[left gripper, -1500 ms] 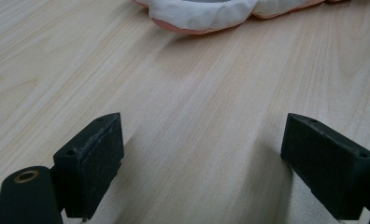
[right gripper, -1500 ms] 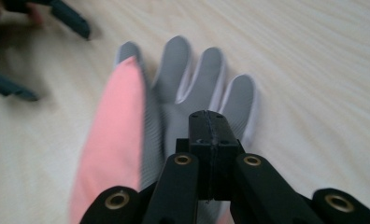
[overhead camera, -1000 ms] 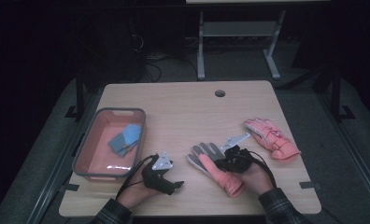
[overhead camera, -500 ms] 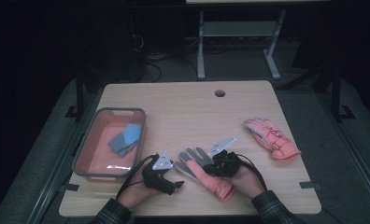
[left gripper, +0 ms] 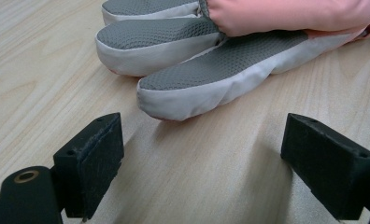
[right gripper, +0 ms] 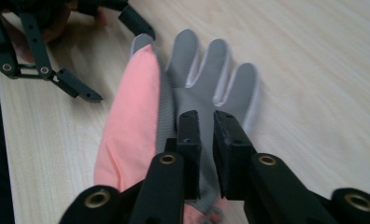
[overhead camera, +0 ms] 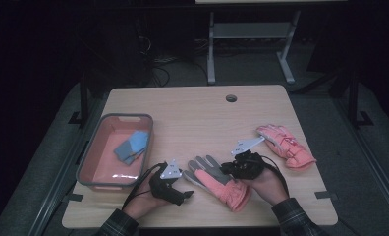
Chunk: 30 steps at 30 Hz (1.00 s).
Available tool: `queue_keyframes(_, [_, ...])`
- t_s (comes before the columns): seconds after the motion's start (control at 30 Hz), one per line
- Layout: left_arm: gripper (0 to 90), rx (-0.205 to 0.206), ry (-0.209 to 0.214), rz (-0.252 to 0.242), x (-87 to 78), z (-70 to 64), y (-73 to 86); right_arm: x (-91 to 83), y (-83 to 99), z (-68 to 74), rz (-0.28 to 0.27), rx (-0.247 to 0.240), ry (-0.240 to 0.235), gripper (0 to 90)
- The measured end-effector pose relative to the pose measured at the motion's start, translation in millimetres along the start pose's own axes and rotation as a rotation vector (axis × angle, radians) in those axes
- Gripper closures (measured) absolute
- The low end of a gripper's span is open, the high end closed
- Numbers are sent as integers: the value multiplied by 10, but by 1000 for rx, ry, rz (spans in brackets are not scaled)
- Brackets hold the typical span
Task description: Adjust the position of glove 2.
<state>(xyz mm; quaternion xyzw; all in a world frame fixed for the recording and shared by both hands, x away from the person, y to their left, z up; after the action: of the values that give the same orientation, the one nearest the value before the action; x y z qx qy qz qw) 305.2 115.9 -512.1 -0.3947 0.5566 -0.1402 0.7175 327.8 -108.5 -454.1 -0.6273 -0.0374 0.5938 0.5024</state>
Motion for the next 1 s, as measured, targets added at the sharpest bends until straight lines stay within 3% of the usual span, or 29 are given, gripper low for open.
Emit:
queue_keyframes(0.33, [124, 0, 0, 0, 0, 0, 0, -199, 22, -276, 15, 47, 52, 665])
queue_keyframes(0.57, [124, 5, 2, 4, -1, 2, 0, -340, 60, -468, 8, 61, 109, 651])
queue_keyframes(1.0, [123, -2, 4, 5, 1, -3, -2, -649, 152, -912, -43, 135, 211, 619])
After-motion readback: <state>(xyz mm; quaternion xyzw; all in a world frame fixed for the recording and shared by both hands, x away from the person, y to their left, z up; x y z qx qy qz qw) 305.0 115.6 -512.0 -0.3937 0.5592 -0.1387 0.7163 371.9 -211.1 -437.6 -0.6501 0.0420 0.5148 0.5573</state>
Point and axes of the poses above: each handheld gripper's, and its own axes: x roughly forward along the jaws, y roughly out of its underside, z roughly to its left, the point moved 5 cm from there along x, roughly forward along the jaws, and after that the axes turned 6 degrees about x, right-handed, at the moved point
